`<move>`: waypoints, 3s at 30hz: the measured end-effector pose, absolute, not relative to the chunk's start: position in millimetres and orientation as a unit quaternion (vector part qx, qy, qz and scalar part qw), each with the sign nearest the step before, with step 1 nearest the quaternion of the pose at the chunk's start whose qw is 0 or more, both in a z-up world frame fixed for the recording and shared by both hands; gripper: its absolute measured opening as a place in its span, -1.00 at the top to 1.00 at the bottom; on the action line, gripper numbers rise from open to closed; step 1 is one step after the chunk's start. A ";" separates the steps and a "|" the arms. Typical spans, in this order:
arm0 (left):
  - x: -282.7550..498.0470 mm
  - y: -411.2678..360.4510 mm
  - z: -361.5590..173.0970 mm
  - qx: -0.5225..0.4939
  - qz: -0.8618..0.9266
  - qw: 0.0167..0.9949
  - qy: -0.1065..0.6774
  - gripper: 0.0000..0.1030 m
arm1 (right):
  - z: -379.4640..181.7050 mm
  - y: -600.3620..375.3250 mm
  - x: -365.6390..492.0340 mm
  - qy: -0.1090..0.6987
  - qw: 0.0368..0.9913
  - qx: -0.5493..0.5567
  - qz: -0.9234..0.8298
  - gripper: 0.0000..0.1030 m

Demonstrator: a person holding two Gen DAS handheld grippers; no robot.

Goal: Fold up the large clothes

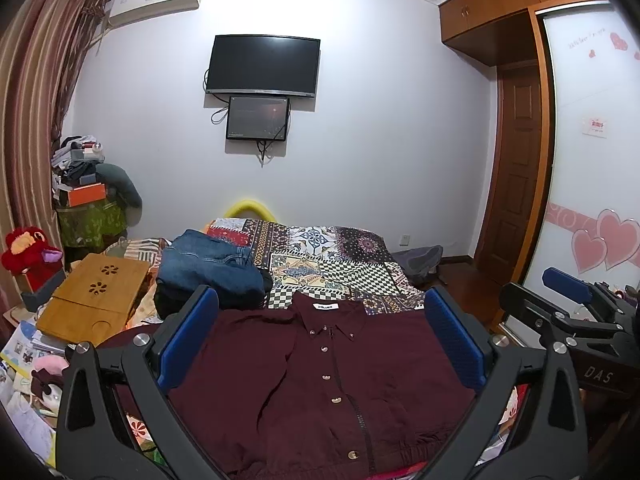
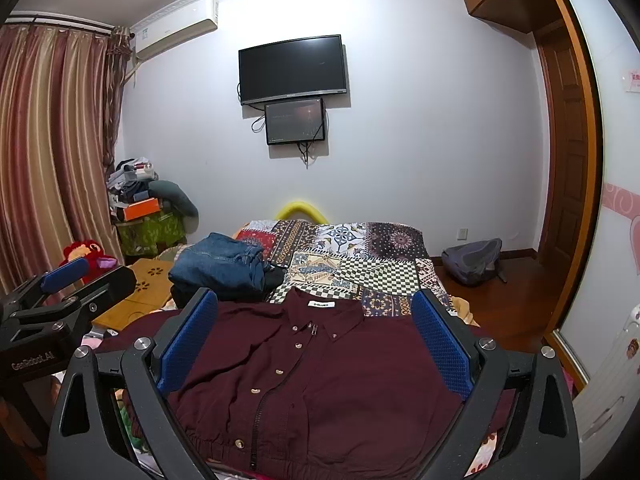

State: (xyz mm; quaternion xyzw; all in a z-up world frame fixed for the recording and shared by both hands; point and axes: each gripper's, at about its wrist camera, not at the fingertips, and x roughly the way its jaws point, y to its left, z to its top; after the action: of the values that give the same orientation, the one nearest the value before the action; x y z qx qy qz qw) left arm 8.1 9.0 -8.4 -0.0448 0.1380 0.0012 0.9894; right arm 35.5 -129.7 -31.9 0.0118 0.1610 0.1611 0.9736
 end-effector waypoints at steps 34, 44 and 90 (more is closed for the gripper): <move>9.4 21.2 -12.2 -0.056 0.007 0.989 0.139 -1.00 | -34.2 -120.6 31.5 0.164 0.973 0.007 0.162 -0.88; 10.1 22.5 -13.0 -0.057 0.008 0.989 0.138 -1.00 | -33.3 -120.8 32.1 0.165 0.973 0.007 0.162 -0.88; 65.8 321.2 -144.1 -0.264 0.294 0.878 0.271 -1.00 | -88.3 -53.8 142.5 0.329 0.928 -0.031 0.170 -0.88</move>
State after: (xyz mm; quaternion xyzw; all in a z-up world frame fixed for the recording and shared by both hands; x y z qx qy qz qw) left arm 65.8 321.2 -144.1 -0.2641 0.2708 0.2939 0.8778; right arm 142.5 -53.8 -88.3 -0.0308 0.3290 0.1697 0.9285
